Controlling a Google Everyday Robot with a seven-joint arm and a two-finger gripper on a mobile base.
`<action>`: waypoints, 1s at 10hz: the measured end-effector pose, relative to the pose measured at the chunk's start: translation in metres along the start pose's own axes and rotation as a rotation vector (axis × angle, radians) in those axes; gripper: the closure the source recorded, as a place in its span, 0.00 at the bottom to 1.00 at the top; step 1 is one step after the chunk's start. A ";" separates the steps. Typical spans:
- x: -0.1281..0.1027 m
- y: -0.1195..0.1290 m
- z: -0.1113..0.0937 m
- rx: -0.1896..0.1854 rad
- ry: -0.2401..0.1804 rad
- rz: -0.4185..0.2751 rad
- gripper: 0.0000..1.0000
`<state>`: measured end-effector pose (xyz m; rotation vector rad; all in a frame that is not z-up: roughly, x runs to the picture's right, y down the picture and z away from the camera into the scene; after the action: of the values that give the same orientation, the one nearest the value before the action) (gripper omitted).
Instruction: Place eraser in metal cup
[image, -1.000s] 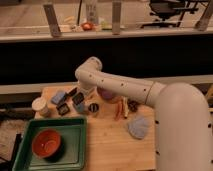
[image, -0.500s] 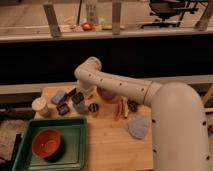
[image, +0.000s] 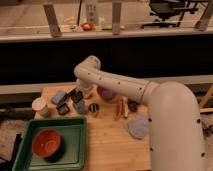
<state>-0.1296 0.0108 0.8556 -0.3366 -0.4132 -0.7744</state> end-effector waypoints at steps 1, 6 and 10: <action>0.001 -0.001 0.001 -0.001 -0.001 -0.003 0.99; -0.010 0.022 -0.001 -0.028 -0.022 0.012 0.99; -0.012 0.040 -0.003 -0.084 -0.073 0.000 0.99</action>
<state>-0.1076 0.0440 0.8419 -0.4443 -0.4499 -0.7824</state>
